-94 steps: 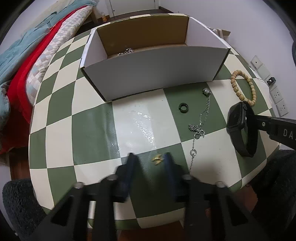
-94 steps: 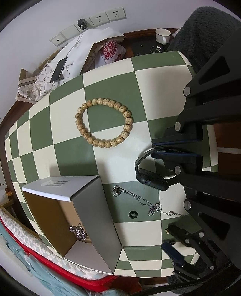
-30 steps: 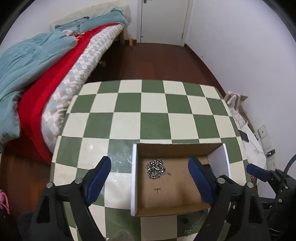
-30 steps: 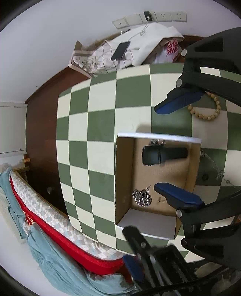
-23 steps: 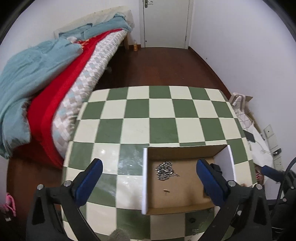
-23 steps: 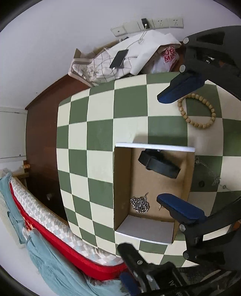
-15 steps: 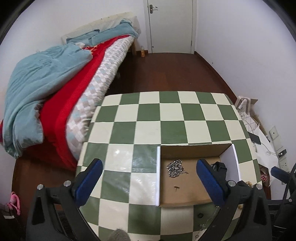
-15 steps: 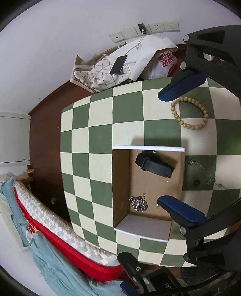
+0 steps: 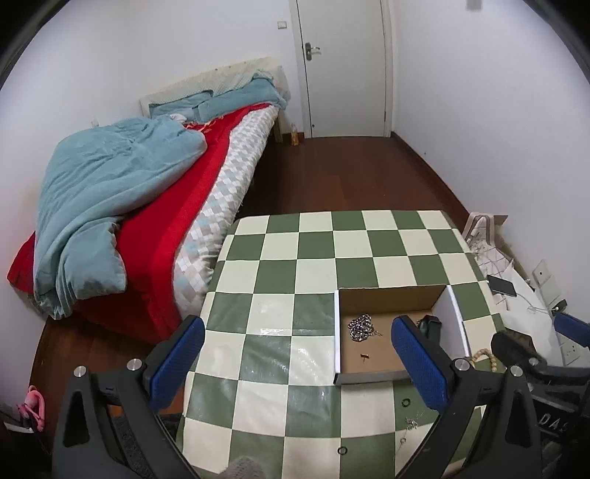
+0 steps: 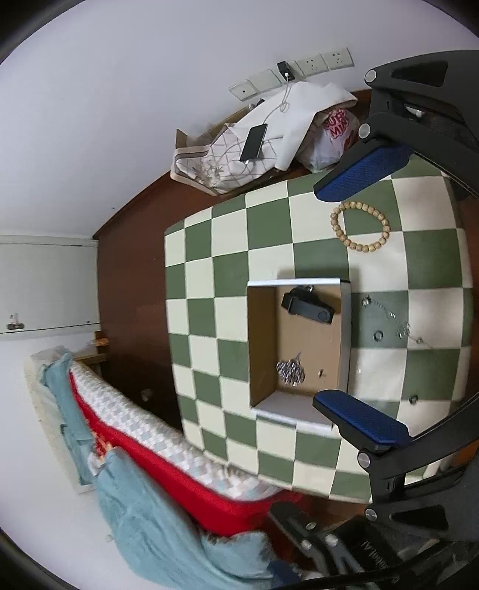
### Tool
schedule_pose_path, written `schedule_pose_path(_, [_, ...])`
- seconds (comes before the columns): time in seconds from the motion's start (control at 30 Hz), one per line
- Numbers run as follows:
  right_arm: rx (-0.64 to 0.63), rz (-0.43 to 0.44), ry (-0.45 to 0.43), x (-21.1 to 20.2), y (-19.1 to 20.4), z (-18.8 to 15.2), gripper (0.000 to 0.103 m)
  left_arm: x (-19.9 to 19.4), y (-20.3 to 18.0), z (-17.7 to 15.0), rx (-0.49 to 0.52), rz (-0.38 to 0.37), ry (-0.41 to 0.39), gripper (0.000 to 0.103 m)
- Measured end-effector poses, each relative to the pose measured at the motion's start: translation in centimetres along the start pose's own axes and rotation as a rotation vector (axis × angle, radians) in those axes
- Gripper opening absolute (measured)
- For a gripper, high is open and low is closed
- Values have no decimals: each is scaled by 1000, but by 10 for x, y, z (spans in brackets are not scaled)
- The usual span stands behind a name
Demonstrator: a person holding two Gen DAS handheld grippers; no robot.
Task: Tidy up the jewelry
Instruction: 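Lift both grippers away from the box, then grasp the small black ring with the left gripper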
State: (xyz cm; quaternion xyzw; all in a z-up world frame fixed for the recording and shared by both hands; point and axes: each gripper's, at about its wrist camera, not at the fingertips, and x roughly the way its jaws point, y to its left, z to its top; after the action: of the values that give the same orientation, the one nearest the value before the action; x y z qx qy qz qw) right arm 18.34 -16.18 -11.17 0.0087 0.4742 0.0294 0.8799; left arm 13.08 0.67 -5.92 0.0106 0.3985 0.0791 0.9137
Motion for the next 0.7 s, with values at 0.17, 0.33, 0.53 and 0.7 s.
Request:
schedule_pose_path(0.17, [42,27,-12,-27,-7,-9,103,-17,3,-13,29,17,-5,103])
schedule_pose_path(0.33, [103,-15,74,-10,-29,-37,99,6,1,-54,53,32,100,103])
schedule_pose_path(0.53, [126,15,207,39,-42,-77,72,55,-16,-110,105,-3,287,101])
schedule_pose_path(0.7, [131,23,297,75,-41,-102,70,92,-34,-144,135,-48,420,73])
